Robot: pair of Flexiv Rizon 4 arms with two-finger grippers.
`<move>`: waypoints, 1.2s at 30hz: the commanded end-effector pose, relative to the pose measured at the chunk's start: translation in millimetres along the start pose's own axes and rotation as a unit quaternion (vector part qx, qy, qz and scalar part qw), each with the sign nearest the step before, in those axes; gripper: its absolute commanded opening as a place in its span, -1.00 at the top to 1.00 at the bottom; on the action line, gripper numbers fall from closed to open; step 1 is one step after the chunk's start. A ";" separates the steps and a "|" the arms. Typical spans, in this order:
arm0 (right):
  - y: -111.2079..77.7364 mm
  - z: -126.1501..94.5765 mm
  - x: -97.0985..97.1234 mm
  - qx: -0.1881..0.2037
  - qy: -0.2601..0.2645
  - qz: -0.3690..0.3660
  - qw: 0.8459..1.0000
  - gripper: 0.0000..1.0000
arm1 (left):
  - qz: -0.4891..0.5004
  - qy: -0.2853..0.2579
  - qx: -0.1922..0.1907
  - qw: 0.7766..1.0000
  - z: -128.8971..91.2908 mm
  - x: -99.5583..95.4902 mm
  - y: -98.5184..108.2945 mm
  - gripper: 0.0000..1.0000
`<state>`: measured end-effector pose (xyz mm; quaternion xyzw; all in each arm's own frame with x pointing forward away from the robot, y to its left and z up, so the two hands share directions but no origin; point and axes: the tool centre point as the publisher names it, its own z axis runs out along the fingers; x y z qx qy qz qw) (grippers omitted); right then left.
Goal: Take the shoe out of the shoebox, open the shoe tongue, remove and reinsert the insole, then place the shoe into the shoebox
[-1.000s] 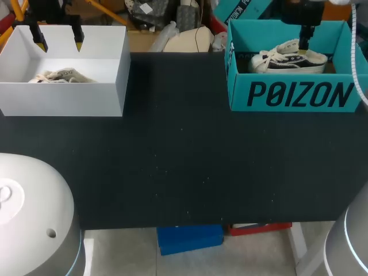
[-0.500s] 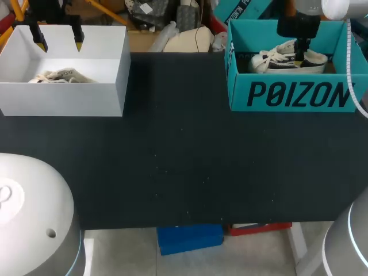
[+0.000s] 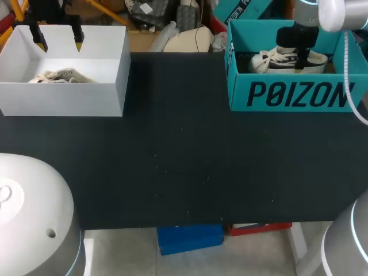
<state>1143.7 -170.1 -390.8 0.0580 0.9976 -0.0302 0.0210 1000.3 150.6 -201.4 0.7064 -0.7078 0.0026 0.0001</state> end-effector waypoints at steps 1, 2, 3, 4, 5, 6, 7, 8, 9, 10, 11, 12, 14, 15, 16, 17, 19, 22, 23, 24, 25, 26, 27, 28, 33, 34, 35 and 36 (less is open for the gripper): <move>2.2 7.2 -6.5 0.002 0.005 0.000 1.000 0.17 | 0.000 -0.001 -0.001 1.000 -0.8 0.1 0.2 -1.00; 2.3 7.6 -6.9 0.002 0.005 0.000 1.000 0.17 | 0.000 -0.001 -0.001 1.000 -0.8 0.1 0.2 -1.00; 2.5 8.1 -7.7 0.002 0.004 -0.001 1.000 0.17 | 0.000 -0.001 -0.001 1.000 -0.8 0.1 0.2 -1.00; 2.6 8.7 -8.7 0.002 0.003 0.000 1.000 0.18 | 0.000 -0.001 -0.001 1.000 -0.8 0.1 0.2 -1.00; 2.6 9.4 -10.0 0.002 0.002 0.000 1.000 0.21 | 0.000 -0.001 -0.001 1.000 -0.8 0.1 0.2 -1.00; 2.5 10.3 -11.1 0.003 0.001 0.000 1.000 0.30 | 0.000 -0.001 -0.001 1.000 -0.8 0.1 0.2 -1.00; 2.3 11.5 -12.0 0.006 -0.001 -0.001 1.000 0.38 | 0.000 -0.001 -0.001 1.000 -0.8 0.1 0.2 -1.00; 2.2 12.4 -12.6 0.006 -0.001 -0.001 1.000 0.47 | 0.000 -0.001 -0.001 1.000 -0.8 0.1 0.2 -1.00; 2.0 12.9 -13.2 0.007 -0.002 -0.001 1.000 0.63 | 0.000 -0.001 -0.001 1.000 -0.8 0.1 0.2 -1.00; 1.9 13.1 -13.5 0.010 -0.003 0.000 1.000 0.77 | 0.000 -0.001 -0.001 1.000 -0.8 0.1 0.2 -1.00; 1.8 13.2 -13.7 0.012 -0.003 0.000 1.000 0.96 | 0.000 -0.001 -0.001 1.000 -0.8 0.1 0.2 -1.00; 1.8 13.2 -13.9 0.013 -0.003 0.000 1.000 1.00 | 0.000 -0.001 -0.001 1.000 -0.8 0.1 0.2 -1.00; 1.3 13.1 -14.2 0.015 -0.004 0.001 1.000 1.00 | 0.000 -0.001 -0.001 1.000 -0.8 0.1 0.2 -1.00; 0.8 12.6 -14.3 0.015 -0.004 0.002 1.000 1.00 | 0.000 -0.001 -0.001 1.000 -0.8 0.1 0.2 -1.00; 0.2 11.6 -14.0 0.017 -0.005 0.003 1.000 1.00 | 0.000 -0.001 -0.001 1.000 -0.8 0.1 0.2 -1.00; -0.6 10.1 -13.5 0.017 -0.005 0.004 1.000 1.00 | 0.000 -0.001 -0.001 1.000 -0.8 0.1 0.2 -1.00; -1.7 5.8 -11.9 0.020 -0.007 0.007 1.000 1.00 | 0.000 -0.001 -0.001 1.000 -0.8 0.1 0.2 -1.00; -3.7 -2.4 -9.7 0.019 -0.013 0.014 1.000 1.00 | 0.000 -0.001 -0.001 1.000 -0.8 0.1 0.2 -1.00; -4.6 -6.0 -8.9 0.019 -0.015 0.016 1.000 1.00 | 0.000 -0.001 -0.001 1.000 -0.8 0.1 0.2 -1.00; -5.5 -10.8 -8.3 0.020 -0.019 0.019 0.999 1.00 | 0.000 -0.001 -0.001 1.000 -0.8 0.1 0.2 -1.00; -6.8 -16.0 -7.6 0.021 -0.023 0.023 0.999 1.00 | 0.000 -0.001 -0.001 1.000 -0.8 0.1 0.2 -1.00; -8.0 -21.4 -7.1 0.021 -0.027 0.027 0.999 1.00 | 0.000 -0.001 -0.001 1.000 -0.8 0.1 0.2 -1.00; -9.7 -26.9 -6.4 0.022 -0.031 0.031 0.999 1.00 | 0.000 -0.001 -0.001 1.000 -0.8 0.1 0.2 -1.00; -11.1 -33.3 -5.2 0.024 -0.036 0.034 0.998 1.00 | 0.000 -0.001 -0.001 1.000 -0.8 0.1 0.2 -1.00; -17.4 -70.3 4.1 0.038 -0.058 0.058 0.996 1.00 | 0.000 -0.001 -0.001 1.000 -0.8 0.1 0.2 -1.00; -17.8 -79.4 5.9 0.042 -0.067 0.063 0.995 1.00 | 0.000 -0.001 -0.001 1.000 -0.8 0.1 0.2 -1.00; -18.4 -87.9 7.1 0.044 -0.074 0.069 0.994 1.00 | 0.000 -0.001 -0.001 1.000 -0.8 0.1 0.2 -1.00; -17.7 -97.1 8.0 0.046 -0.079 0.074 0.993 1.00 | 0.000 -0.001 -0.001 1.000 -0.8 0.1 0.2 -1.00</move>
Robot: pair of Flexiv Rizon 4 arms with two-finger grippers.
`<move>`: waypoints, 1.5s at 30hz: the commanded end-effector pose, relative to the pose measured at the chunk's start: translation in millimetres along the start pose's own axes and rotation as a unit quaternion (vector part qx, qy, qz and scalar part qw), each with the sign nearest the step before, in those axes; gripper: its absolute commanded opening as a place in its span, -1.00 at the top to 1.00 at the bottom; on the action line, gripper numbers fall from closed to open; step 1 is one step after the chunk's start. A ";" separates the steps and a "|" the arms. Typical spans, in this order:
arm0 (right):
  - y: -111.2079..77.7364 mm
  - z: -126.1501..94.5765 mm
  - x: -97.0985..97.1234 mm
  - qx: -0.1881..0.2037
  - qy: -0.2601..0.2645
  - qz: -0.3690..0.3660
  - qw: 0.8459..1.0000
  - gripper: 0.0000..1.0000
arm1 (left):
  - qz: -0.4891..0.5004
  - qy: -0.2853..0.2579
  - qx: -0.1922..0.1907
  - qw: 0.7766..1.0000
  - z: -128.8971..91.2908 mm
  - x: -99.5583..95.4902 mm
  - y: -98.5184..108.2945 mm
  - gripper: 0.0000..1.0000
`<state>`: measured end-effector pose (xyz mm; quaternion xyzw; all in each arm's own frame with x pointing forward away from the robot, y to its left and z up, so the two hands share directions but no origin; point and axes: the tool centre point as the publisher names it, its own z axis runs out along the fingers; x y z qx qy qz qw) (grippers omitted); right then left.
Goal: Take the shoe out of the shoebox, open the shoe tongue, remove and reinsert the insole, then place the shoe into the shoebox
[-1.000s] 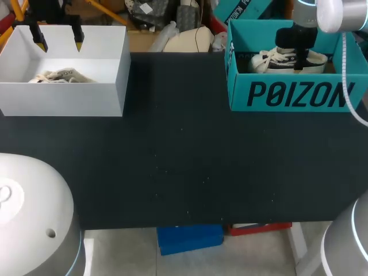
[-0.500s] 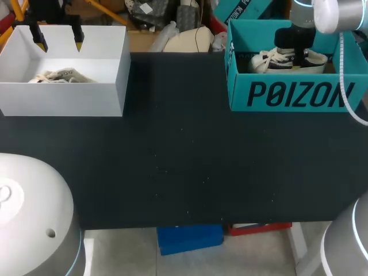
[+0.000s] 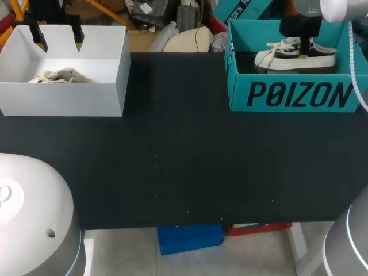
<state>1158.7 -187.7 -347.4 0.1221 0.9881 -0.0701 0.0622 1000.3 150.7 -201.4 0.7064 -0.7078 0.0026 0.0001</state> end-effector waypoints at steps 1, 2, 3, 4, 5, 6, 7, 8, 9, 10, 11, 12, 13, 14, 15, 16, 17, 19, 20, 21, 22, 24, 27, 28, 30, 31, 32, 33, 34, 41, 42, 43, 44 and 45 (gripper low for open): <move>-6.8 -67.4 21.8 0.008 -0.045 0.014 0.999 1.00 | 0.000 -0.001 -0.001 1.000 -0.8 0.2 0.2 -1.00; -6.1 -78.5 21.3 0.012 -0.053 0.019 0.998 1.00 | 0.000 -0.001 -0.001 1.000 -0.8 0.2 0.2 -1.00; -5.3 -90.5 20.9 0.017 -0.059 0.024 0.998 1.00 | 0.000 -0.001 -0.001 1.000 -0.8 0.2 0.2 -1.00; -4.0 -102.5 21.2 0.021 -0.063 0.028 0.997 1.00 | 0.000 -0.001 -0.001 1.000 -0.8 0.2 0.2 -1.00; -2.0 -114.3 22.3 0.027 -0.067 0.032 0.997 1.00 | 0.000 -0.001 -0.001 1.000 -0.8 0.2 0.2 -1.00; 0.1 -127.5 23.5 0.034 -0.074 0.035 0.996 1.00 | 0.000 -0.001 -0.001 1.000 -0.8 0.2 0.2 -1.00; 1.7 -139.6 25.0 0.041 -0.079 0.038 0.995 1.00 | 0.000 -0.001 -0.001 1.000 -0.8 0.2 0.2 -1.00; 4.3 -151.4 27.1 0.047 -0.085 0.040 0.994 1.00 | 0.000 -0.001 -0.001 1.000 -0.8 0.2 0.2 -1.00; 8.1 -164.1 30.4 0.053 -0.092 0.041 0.993 1.00 | 0.000 -0.001 -0.001 1.000 -0.8 0.2 0.2 -1.00; 12.3 -177.3 33.9 0.059 -0.100 0.040 0.992 1.00 | 0.000 -0.001 -0.001 1.000 -0.8 0.2 0.2 -1.00; 18.3 -192.2 38.8 0.064 -0.109 0.042 0.991 1.00 | 0.000 -0.001 -0.001 1.000 -0.8 0.2 0.2 -1.00; 22.8 -204.3 42.8 0.070 -0.118 0.044 0.990 1.00 | 0.000 -0.001 -0.001 1.000 -0.8 0.2 0.2 -1.00; 27.8 -216.8 47.5 0.077 -0.128 0.045 0.988 1.00 | 0.000 -0.001 -0.001 1.000 -0.8 0.2 0.2 -1.00; 33.4 -229.6 52.7 0.081 -0.138 0.048 0.986 1.00 | 0.000 -0.001 -0.001 1.000 -0.8 0.2 0.2 -1.00; 39.1 -241.4 58.5 0.085 -0.147 0.051 0.984 1.00 | 0.000 -0.001 -0.001 1.000 -0.8 0.2 0.2 -1.00; 45.4 -253.0 64.9 0.089 -0.157 0.055 0.982 1.00 | 0.000 -0.001 -0.001 1.000 -0.8 0.2 0.2 -1.00; 51.8 -263.6 72.2 0.092 -0.165 0.058 0.980 1.00 | 0.000 -0.001 -0.001 1.000 -0.8 0.2 0.2 -1.00; 66.6 -282.3 88.0 0.093 -0.181 0.062 0.977 1.00 | 0.000 -0.001 -0.001 1.000 -0.8 0.2 0.2 -1.00; 75.3 -291.4 97.2 0.091 -0.187 0.065 0.976 1.00 | 0.000 -0.001 -0.001 1.000 -0.8 0.2 0.2 -1.00; 81.8 -297.6 105.1 0.091 -0.193 0.065 0.975 1.00 | 0.000 -0.001 -0.001 1.000 -0.8 0.2 0.2 -1.00; 90.0 -304.5 114.1 0.088 -0.198 0.067 0.974 1.00 | 0.000 -0.001 -0.001 1.000 -0.8 0.2 0.2 -1.00; 107.1 -317.3 133.3 0.079 -0.206 0.068 0.973 1.00 | 0.000 -0.001 -0.001 1.000 -0.8 0.2 0.2 -1.00; 133.9 -331.2 162.7 0.063 -0.212 0.066 0.973 1.00 | 0.000 -0.001 -0.001 1.000 -0.8 0.2 0.2 -1.00; 143.3 -334.2 173.5 0.060 -0.213 0.064 0.973 1.00 | 0.000 -0.001 -0.001 1.000 -0.8 0.2 0.2 -1.00; 156.2 -337.2 191.0 0.048 -0.212 0.060 0.974 1.00 | 0.000 -0.001 -0.001 1.000 -0.8 0.2 0.2 -1.00; 162.9 -338.0 199.9 0.042 -0.210 0.058 0.975 1.00 | 0.000 -0.001 -0.001 1.000 -0.8 0.2 0.2 -1.00; 170.4 -338.7 209.3 0.037 -0.208 0.057 0.976 1.00 | 0.000 -0.001 -0.001 1.000 -0.8 0.2 0.2 -1.00; 178.1 -338.6 219.4 0.032 -0.207 0.055 0.976 1.00 | 0.000 -0.001 -0.001 1.000 -0.8 0.2 0.2 -1.00; 186.5 -338.2 229.6 0.026 -0.206 0.051 0.977 1.00 | 0.000 -0.001 -0.001 1.000 -0.8 0.2 0.2 -1.00; 240.3 -307.1 300.7 -0.022 -0.181 0.044 0.982 1.00 | 0.000 -0.001 -0.001 1.000 -0.8 0.2 0.2 -1.00; 247.1 -299.9 310.7 -0.031 -0.178 0.042 0.983 1.00 | 0.000 -0.001 -0.001 1.000 -0.8 0.2 0.2 -1.00; 254.1 -292.3 321.3 -0.038 -0.171 0.040 0.984 1.00 | 0.000 -0.001 -0.001 1.000 -0.8 0.2 0.2 -1.00; 254.1 -292.3 321.3 -0.038 -0.171 0.040 0.984 1.00 | 0.000 -0.001 -0.001 1.000 -0.8 0.2 0.2 -1.00; 254.1 -292.3 321.3 -0.038 -0.171 0.040 0.984 1.00 | 0.000 -0.001 -0.001 1.000 -0.8 0.2 0.2 -1.00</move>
